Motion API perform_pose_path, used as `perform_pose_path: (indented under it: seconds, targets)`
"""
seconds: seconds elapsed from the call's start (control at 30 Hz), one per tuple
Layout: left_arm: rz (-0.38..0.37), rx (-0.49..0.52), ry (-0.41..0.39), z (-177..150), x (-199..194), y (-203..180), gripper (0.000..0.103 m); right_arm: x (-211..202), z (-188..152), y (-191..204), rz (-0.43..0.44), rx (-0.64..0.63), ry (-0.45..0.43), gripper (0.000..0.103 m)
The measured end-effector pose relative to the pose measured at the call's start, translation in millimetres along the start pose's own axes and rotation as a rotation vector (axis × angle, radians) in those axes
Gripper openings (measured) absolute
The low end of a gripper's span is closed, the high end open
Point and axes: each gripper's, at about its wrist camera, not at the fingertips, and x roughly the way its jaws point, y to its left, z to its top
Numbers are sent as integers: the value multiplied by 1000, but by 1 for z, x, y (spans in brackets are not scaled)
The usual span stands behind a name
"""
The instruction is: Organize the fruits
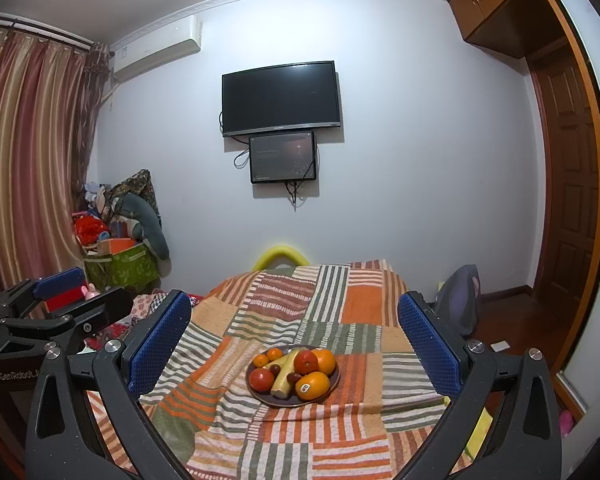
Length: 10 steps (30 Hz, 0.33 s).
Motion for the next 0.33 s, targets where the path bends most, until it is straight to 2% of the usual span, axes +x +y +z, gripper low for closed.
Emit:
perform_pose_path:
  seconds: [0.33]
  targets:
    - [3,-1,11,-2,4,0,103,2,0,0,-1,-3,4,103]
